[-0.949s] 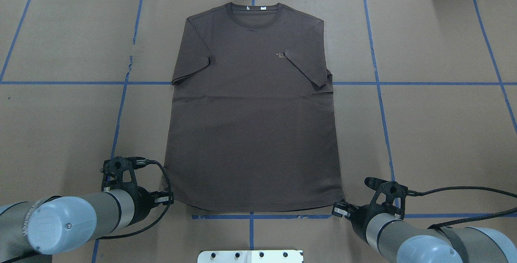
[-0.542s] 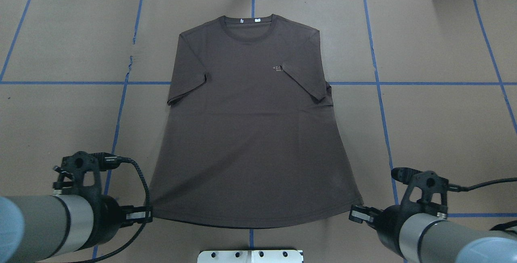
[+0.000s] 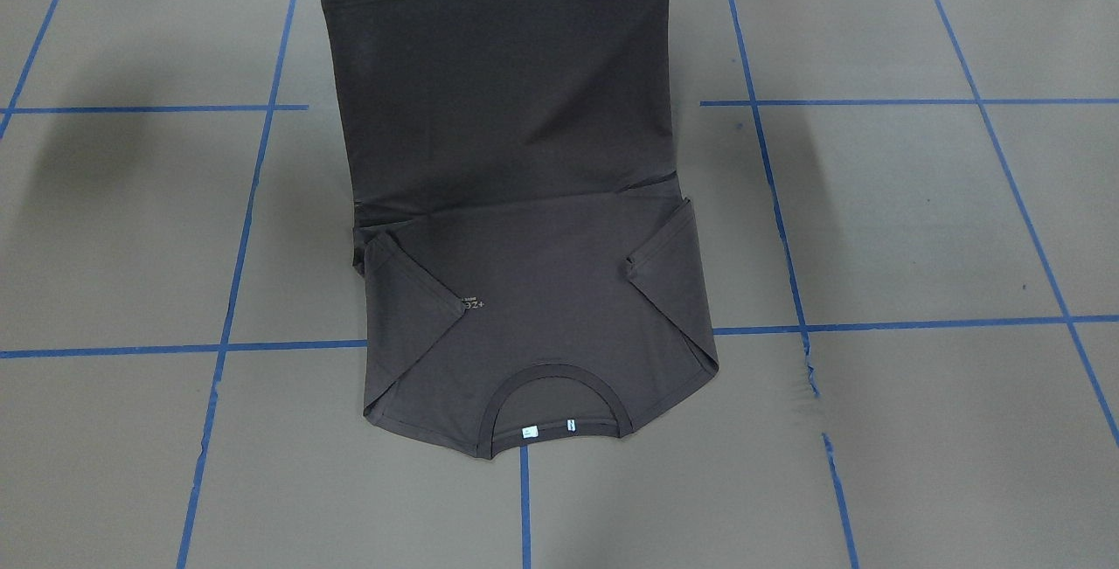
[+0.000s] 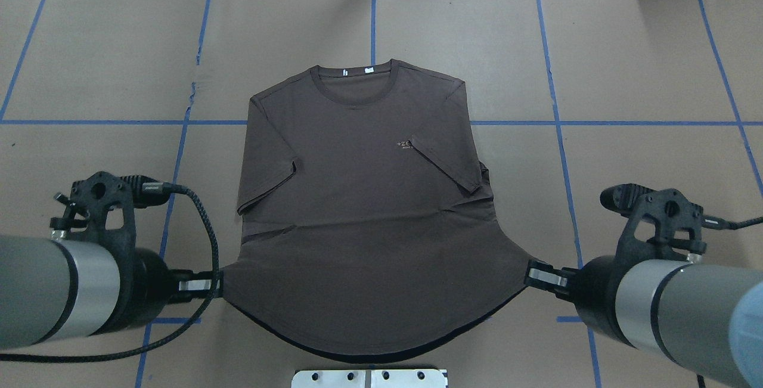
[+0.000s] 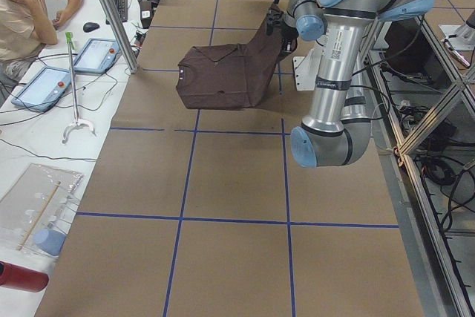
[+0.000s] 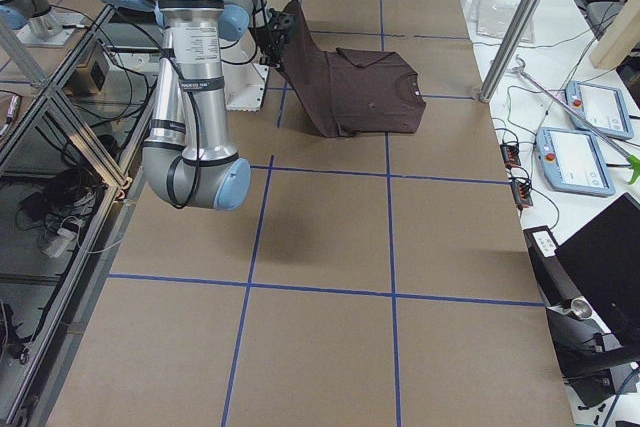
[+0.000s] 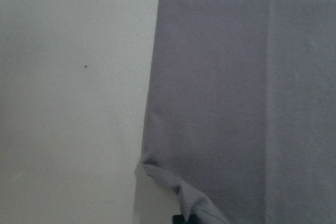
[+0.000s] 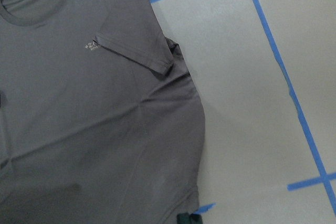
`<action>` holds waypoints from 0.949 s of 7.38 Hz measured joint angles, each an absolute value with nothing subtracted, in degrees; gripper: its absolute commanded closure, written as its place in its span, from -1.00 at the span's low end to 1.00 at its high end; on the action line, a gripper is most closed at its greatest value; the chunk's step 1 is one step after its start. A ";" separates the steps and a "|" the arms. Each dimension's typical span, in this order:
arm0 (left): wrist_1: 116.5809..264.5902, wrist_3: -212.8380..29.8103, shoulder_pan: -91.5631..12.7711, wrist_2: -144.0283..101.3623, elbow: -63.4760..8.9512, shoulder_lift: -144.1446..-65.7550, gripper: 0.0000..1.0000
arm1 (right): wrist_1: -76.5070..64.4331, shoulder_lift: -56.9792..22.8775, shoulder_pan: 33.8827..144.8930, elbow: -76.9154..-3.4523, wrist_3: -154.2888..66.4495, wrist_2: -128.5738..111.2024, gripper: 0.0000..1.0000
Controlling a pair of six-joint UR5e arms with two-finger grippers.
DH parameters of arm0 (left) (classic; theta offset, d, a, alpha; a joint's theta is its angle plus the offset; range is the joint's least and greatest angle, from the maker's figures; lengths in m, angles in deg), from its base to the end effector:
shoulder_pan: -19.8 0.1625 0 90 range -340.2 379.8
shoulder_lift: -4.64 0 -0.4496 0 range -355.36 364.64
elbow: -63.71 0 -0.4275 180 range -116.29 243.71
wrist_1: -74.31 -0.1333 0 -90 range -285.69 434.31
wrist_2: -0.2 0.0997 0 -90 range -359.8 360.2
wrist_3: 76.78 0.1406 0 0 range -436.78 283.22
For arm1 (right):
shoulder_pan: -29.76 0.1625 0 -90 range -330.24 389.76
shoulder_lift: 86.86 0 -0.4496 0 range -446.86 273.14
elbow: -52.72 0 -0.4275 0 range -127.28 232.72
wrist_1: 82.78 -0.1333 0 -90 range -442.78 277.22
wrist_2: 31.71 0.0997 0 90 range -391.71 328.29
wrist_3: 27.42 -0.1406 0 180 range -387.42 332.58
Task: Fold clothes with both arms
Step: 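Lift the hem with both grippers and fold it toward the collar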
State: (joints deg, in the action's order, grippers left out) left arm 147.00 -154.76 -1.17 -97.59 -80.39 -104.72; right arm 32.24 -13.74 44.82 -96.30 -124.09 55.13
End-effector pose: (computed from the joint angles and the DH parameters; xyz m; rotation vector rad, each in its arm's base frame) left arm 0.3718 -0.2648 0.1717 0.1581 0.9737 -0.0767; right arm -0.3559 -0.2418 0.1893 0.1170 -0.8874 0.3783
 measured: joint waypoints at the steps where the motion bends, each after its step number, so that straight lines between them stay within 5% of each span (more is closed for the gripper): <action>1: 146.99 -148.71 -7.24 -99.24 -76.24 -106.96 1.00 | 33.34 -18.11 50.94 -91.76 -120.70 58.12 1.00; 7: 168.07 -135.93 -24.90 -102.58 -40.92 -117.37 1.00 | 13.53 -30.98 71.65 -54.31 -109.38 63.75 1.00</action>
State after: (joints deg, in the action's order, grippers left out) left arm 168.07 -135.93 -24.90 -102.58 -40.92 -117.37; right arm 13.53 -30.98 71.65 -54.31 -109.38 63.75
